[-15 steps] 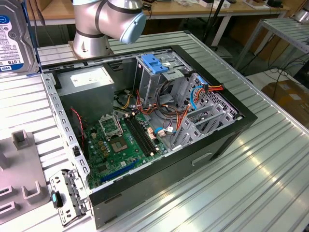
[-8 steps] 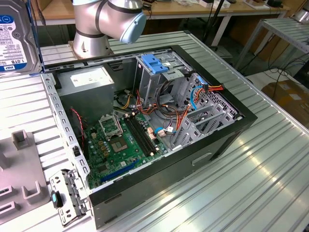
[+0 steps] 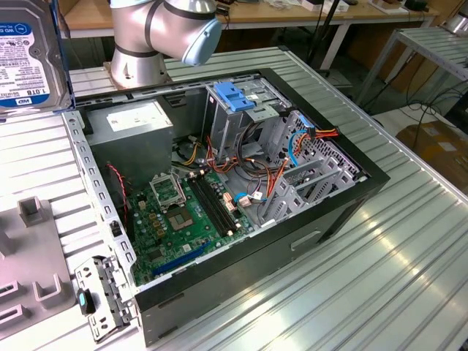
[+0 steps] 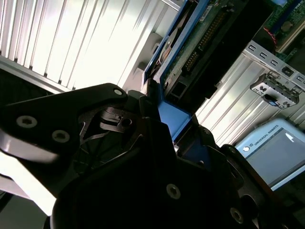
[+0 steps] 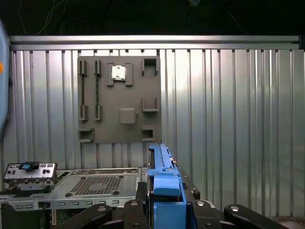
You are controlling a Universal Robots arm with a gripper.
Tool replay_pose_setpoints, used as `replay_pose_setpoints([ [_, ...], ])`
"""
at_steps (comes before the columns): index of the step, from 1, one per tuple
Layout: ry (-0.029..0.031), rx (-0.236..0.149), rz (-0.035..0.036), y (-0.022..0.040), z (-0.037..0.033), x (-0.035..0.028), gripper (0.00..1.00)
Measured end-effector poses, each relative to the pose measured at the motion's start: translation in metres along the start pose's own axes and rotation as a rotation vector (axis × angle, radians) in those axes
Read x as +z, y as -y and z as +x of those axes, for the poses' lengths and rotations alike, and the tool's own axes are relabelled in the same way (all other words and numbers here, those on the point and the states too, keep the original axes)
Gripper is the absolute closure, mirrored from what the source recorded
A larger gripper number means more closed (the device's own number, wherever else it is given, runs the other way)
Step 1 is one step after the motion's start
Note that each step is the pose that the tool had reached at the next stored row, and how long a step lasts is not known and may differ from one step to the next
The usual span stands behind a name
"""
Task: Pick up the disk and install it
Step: 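Pick up the disk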
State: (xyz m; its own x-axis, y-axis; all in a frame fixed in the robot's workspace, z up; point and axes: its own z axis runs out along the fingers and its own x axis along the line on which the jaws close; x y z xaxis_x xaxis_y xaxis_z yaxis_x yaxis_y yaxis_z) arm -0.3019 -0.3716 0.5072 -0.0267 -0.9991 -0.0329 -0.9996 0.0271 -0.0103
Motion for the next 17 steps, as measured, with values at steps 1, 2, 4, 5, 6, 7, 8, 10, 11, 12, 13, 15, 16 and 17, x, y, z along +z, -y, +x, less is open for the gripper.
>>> replay_pose_setpoints([
  [1,0.0,0.0,0.0001,0.001,0.0,0.0001,0.63],
  [2,0.0,0.0,0.0,0.002,0.0,0.0001,0.63],
  [4,0.0,0.0,0.0,0.0047,-0.0001,0.0003,0.63],
  [5,0.0,0.0,0.0001,0.0058,-0.0001,0.0003,0.63],
  [6,0.0,0.0,0.0001,0.0068,-0.0001,0.0004,0.63],
  [7,0.0,0.0,0.0,0.0077,-0.0002,0.0003,0.63],
  [8,0.0,0.0,0.0001,0.0087,-0.0002,0.0004,0.63],
  [10,0.0,0.0,0.0,0.0109,-0.0003,0.0005,0.63],
  [11,0.0,0.0,0.0001,0.0121,-0.0003,0.0005,0.63],
  [12,0.0,0.0,0.0,0.0135,-0.0003,0.0005,0.63],
  [13,0.0,0.0,0.0,0.0147,-0.0004,0.0006,0.63],
  [15,0.0,0.0,0.0001,0.0166,-0.0004,0.0007,0.63],
  [16,0.0,0.0,0.0001,0.0175,-0.0004,0.0007,0.63],
  [17,0.0,0.0,0.0001,0.0182,-0.0004,0.0008,0.63],
])
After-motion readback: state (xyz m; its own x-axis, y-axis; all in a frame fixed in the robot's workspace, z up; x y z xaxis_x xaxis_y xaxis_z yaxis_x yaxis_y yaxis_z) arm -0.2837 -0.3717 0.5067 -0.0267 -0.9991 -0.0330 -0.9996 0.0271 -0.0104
